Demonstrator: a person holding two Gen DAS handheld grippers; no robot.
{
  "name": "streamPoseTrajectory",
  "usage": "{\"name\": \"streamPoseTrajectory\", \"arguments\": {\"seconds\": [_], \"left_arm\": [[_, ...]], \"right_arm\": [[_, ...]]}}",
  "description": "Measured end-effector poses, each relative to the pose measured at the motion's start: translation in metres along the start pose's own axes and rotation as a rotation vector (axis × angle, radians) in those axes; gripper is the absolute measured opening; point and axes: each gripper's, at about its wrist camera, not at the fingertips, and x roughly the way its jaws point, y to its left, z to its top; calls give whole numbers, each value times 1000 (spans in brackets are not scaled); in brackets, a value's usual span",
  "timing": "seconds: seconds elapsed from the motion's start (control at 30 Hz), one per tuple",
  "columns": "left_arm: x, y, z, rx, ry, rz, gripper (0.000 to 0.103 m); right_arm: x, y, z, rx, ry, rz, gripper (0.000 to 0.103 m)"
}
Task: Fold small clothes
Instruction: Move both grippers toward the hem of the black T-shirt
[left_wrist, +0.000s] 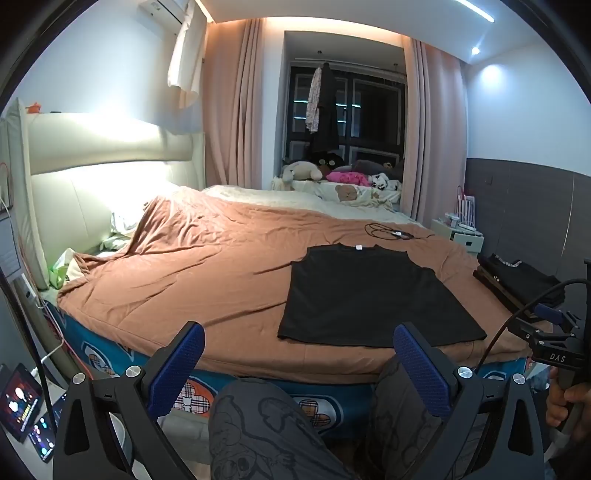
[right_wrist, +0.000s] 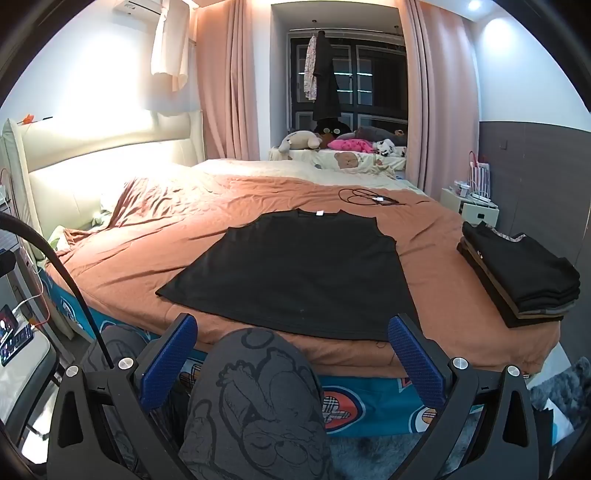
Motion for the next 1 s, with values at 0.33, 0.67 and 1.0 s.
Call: {"name": "streamPoseTrajectory", "arguments": {"seconds": [0.33, 0.67, 1.0], "left_arm": [[0, 0, 0, -2, 0, 0, 103], [12, 5, 2, -5, 19, -13, 103], [52, 9, 6, 24, 117, -38, 103]], "right_arm": [[0, -1, 0, 2, 1, -1, 103], [8, -7, 3, 16, 10, -6, 103], [35, -37, 4, 87, 64, -43, 103]]}}
